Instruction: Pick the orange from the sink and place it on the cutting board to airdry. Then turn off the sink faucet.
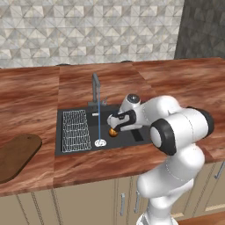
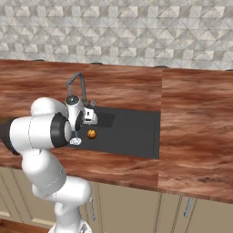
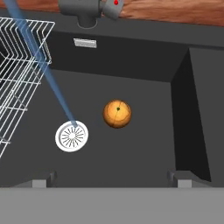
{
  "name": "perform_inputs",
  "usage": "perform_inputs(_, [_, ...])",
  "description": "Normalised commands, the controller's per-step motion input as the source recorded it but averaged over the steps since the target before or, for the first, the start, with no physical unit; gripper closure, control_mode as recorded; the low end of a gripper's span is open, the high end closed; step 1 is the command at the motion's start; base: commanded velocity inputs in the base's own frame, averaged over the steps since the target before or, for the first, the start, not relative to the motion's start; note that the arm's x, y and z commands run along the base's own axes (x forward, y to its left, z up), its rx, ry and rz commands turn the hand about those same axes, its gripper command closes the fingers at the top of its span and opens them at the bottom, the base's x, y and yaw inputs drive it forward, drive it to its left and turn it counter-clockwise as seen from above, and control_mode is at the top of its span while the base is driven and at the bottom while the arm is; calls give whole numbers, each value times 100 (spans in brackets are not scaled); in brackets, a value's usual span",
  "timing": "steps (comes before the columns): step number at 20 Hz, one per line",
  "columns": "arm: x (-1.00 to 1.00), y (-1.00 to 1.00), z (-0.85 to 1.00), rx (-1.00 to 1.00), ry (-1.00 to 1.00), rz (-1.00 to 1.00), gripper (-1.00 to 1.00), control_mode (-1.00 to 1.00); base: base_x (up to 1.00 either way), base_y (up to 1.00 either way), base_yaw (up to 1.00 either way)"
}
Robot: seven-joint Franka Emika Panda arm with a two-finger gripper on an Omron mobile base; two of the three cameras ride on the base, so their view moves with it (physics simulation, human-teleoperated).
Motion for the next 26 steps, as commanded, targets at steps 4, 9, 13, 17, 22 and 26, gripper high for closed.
perform_inputs(4, [22, 0, -21, 0, 1, 0, -100, -100, 0, 0, 0])
perform_inputs(9, [22, 0, -19, 1, 4, 0, -100, -100, 0, 0, 0])
perform_inputs(13, [21, 0, -13, 0, 5, 0, -100, -100, 0, 0, 0])
perform_inputs(17, [21, 0, -11, 0, 5, 0, -100, -100, 0, 0, 0])
perform_inputs(22, [24, 1, -15, 0, 4, 0, -100, -100, 0, 0, 0])
perform_inputs(26, [24, 10, -31, 0, 1, 0, -100, -100, 0, 0, 0])
